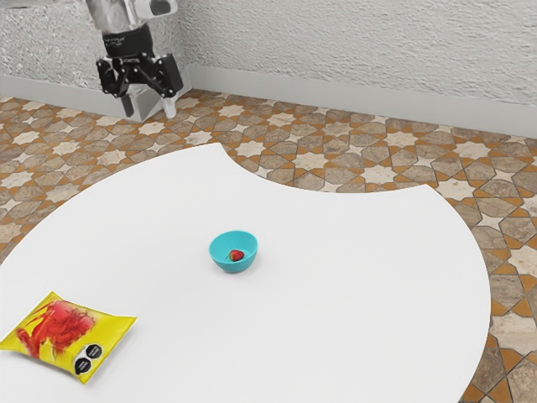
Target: Take strawberry from the bowl
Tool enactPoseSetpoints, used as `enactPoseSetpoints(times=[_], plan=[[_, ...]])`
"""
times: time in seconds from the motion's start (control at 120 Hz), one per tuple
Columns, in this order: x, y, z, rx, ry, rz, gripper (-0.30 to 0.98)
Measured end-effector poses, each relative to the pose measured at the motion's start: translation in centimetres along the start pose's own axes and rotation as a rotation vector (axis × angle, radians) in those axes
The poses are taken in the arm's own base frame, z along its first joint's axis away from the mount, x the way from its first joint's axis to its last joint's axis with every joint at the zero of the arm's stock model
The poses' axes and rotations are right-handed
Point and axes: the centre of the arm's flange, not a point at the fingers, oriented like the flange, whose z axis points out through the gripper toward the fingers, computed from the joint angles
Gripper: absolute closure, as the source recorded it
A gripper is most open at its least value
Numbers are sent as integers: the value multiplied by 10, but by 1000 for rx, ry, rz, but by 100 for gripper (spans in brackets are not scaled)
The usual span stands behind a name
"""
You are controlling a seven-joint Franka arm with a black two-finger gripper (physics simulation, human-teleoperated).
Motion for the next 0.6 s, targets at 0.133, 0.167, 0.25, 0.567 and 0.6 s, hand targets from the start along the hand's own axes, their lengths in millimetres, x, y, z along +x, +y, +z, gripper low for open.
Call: enactPoseSetpoints(times=[0.133,0.167,0.25,0.567,0.6], plan=[[36,8,32,23,-17,2,0],[62,27,50,33,-21,35,0],[96,80,90,53,-40,146,0],[119,98,192,10,-102,543,6],[118,94,198,5,-105,581,8]])
